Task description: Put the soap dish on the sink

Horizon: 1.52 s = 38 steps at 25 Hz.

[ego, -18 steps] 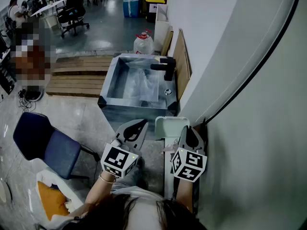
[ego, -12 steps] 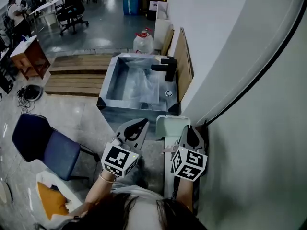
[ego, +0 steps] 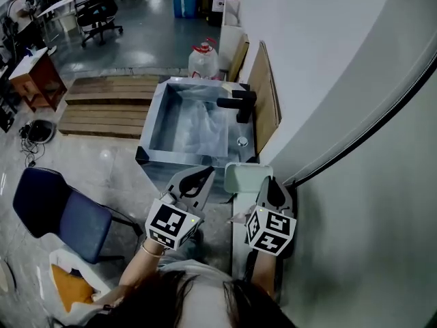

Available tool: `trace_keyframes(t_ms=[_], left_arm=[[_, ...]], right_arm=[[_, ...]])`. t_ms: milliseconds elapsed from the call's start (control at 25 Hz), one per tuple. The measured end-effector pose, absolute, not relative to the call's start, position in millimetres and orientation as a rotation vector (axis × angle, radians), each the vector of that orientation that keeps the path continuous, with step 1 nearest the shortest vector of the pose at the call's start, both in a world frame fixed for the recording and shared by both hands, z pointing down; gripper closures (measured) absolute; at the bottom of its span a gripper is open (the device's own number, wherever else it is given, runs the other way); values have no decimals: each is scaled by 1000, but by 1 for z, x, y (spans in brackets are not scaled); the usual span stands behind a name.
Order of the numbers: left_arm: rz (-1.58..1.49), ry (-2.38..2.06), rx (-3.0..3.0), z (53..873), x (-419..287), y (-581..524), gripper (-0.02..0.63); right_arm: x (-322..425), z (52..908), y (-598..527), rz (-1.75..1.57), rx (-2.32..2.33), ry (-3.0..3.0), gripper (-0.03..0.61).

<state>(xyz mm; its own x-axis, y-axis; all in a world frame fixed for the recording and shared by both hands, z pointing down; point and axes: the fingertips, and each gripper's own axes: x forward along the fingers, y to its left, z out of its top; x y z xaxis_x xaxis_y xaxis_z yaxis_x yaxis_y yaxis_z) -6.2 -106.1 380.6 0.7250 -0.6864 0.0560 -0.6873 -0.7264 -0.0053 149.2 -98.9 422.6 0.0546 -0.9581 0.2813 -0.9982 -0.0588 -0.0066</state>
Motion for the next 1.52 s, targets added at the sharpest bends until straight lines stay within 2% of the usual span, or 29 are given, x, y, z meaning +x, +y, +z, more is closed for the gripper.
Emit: trace_keyframes(t_ms=[640, 1520], left_arm=[[62, -1086, 2907, 385, -24, -179, 604], [66, -1001, 2908, 391, 6, -229, 604]], right_arm=[[133, 429, -166, 315, 2134, -1931, 549], [140, 464, -225, 301, 1997, -1872, 549]])
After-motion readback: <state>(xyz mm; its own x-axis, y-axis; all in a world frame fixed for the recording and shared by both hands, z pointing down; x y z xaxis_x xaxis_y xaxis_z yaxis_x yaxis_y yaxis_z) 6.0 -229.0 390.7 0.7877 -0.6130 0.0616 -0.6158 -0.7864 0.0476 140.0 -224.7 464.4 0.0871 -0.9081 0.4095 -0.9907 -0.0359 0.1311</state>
